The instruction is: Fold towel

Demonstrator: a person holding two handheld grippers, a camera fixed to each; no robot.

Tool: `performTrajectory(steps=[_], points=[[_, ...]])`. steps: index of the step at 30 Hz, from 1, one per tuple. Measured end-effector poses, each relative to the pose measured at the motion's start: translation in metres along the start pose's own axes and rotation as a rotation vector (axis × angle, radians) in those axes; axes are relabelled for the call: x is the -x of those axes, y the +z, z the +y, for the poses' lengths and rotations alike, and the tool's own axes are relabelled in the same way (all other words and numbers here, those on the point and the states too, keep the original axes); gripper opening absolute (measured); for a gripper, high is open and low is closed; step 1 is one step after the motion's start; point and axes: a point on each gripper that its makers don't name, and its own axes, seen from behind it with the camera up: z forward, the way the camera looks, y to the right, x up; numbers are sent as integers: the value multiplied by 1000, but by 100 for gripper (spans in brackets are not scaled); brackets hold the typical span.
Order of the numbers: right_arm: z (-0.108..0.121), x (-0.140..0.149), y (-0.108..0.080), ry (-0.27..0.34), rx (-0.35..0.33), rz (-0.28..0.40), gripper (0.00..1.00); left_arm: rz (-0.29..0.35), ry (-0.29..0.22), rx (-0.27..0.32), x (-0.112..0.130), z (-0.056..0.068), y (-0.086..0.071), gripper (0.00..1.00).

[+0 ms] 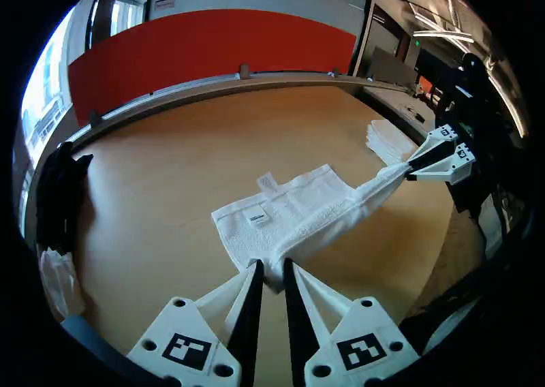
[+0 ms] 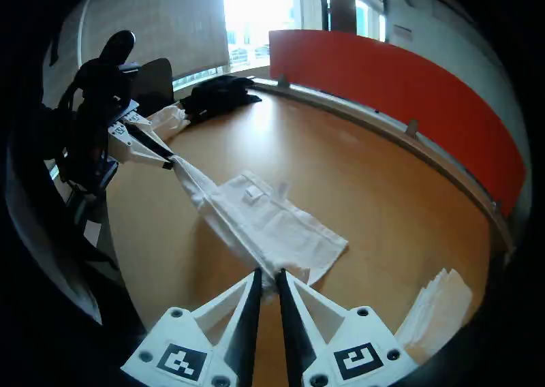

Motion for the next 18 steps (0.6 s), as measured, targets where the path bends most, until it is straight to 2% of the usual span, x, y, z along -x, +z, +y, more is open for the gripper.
performTrajectory(steps=[11, 18], points=[[24, -1, 30, 20, 20, -24, 18, -20, 12, -27, -1, -21, 34, 21], [34, 4, 42, 34, 26, -41, 18, -29, 8, -33, -3, -29, 48, 21]])
